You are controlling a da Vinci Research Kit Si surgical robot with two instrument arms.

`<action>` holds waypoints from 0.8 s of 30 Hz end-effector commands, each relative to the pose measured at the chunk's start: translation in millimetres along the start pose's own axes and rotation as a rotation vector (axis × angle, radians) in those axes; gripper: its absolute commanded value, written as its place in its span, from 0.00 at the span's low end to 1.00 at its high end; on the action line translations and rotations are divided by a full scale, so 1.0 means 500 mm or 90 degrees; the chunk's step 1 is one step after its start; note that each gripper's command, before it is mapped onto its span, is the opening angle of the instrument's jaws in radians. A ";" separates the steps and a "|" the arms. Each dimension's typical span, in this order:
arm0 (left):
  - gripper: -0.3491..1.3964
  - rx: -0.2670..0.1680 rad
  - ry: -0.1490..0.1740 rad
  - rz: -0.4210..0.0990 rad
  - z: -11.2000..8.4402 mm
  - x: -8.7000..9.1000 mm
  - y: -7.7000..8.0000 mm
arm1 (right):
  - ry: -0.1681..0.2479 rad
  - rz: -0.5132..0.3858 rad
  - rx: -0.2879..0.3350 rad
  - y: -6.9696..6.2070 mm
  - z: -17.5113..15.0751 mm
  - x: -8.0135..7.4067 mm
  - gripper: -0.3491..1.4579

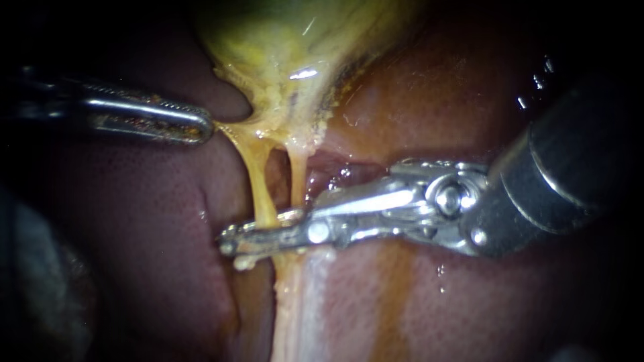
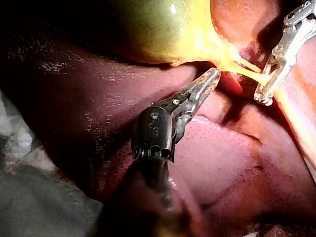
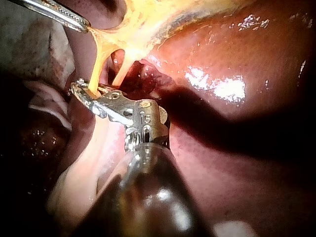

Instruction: Going back second clip left tube

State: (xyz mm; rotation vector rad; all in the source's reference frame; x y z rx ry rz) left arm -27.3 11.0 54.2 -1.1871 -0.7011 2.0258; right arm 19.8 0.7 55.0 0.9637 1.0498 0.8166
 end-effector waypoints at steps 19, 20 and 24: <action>0.00 0.000 0.000 0.000 0.0001 -0.0002 -0.0001 | 0.002 -0.234 -0.051 0.0059 0.0022 -0.0008 0.47; 0.00 0.000 0.000 0.000 0.0001 -0.0002 -0.0001 | -0.007 -0.246 -0.060 0.0061 0.0020 -0.0008 0.47; 0.00 0.000 0.000 0.001 0.0001 -0.0003 -0.0002 | -0.026 -0.285 -0.066 0.0061 -0.0002 -0.0015 0.47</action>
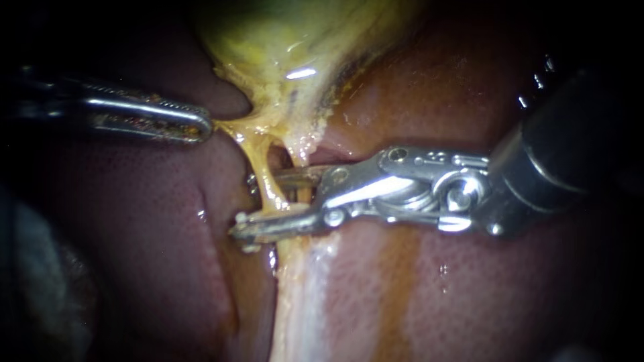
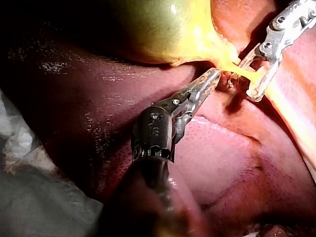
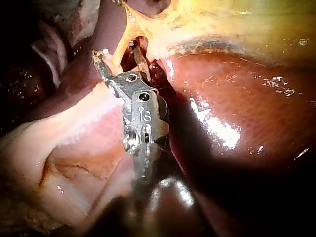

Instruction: Going back second clip left tube

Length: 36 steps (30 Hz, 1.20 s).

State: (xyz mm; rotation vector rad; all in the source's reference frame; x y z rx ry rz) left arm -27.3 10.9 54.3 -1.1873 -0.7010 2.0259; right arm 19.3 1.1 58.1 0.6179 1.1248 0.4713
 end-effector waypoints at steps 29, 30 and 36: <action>0.00 0.000 0.000 0.001 0.0000 -0.0005 -0.0003 | 0.006 -0.111 0.024 -0.0019 -0.0158 -0.0003 0.47; 0.00 0.000 0.000 0.001 0.0000 -0.0005 -0.0003 | 0.006 -0.115 0.025 -0.0019 -0.0163 -0.0005 0.47; 0.00 0.000 0.000 0.001 -0.0001 -0.0005 -0.0003 | 0.007 -0.141 0.030 -0.0023 -0.0191 -0.0009 0.47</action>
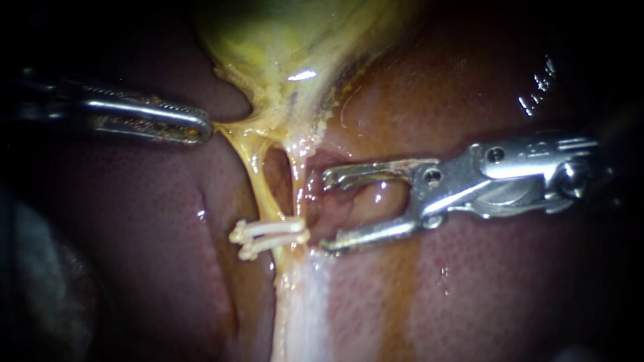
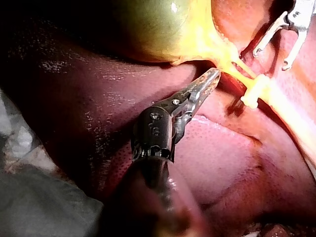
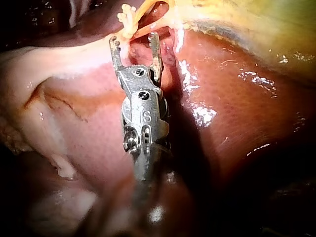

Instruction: Going back second clip left tube

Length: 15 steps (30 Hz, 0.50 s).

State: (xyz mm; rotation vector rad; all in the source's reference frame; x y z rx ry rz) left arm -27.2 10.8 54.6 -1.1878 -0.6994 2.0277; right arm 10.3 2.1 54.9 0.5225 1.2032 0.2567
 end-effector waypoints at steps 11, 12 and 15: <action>0.00 0.000 0.000 0.000 -0.0001 0.0001 0.0001 | 0.002 -0.010 0.007 -0.0018 -0.0061 -0.0022 0.47; 0.00 0.000 0.000 0.000 -0.0001 0.0001 0.0001 | 0.002 -0.010 0.008 -0.0019 -0.0064 -0.0022 0.47; 0.00 0.000 0.000 0.000 0.0000 0.0001 0.0001 | 0.003 -0.010 0.007 -0.0020 -0.0072 -0.0024 0.47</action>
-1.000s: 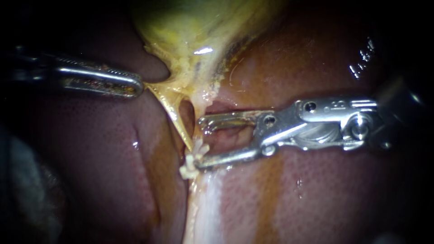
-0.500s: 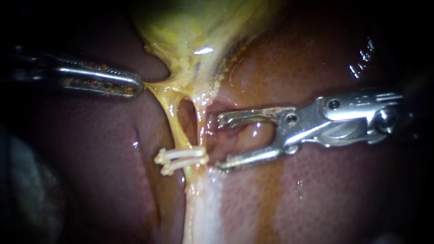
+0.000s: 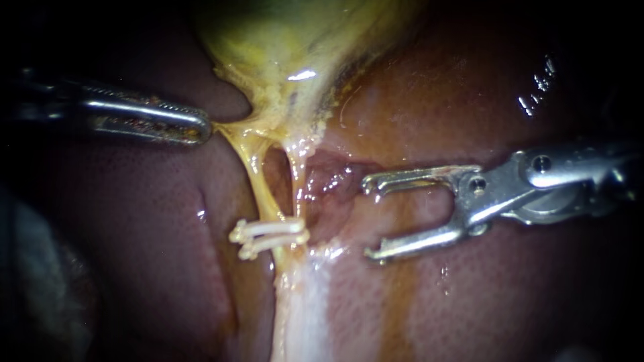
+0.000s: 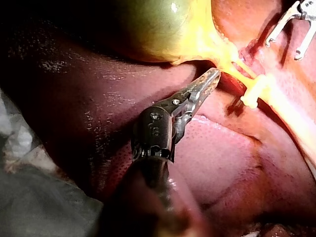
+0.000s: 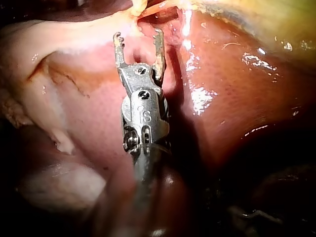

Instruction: Going back second clip left tube

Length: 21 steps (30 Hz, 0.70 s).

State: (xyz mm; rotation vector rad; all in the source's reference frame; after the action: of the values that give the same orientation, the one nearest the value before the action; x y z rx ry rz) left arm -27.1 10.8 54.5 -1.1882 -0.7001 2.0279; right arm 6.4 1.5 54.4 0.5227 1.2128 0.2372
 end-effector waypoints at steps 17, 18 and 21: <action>0.00 -0.002 -0.001 0.011 0.0091 -0.0038 -0.0010 | 0.003 0.003 -0.007 0.0007 -0.0033 0.0020 0.47; 0.00 -0.003 -0.002 0.008 0.0097 -0.0040 -0.0011 | 0.003 0.003 -0.007 0.0007 -0.0033 0.0020 0.47; 0.00 -0.006 -0.003 0.006 0.0113 -0.0046 -0.0012 | 0.003 0.002 -0.007 0.0007 -0.0035 0.0020 0.47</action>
State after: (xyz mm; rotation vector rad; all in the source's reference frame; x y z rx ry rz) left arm -31.4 8.8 58.8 -1.1958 -0.7066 2.0392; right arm 5.2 2.7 53.3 0.5147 1.2136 0.2489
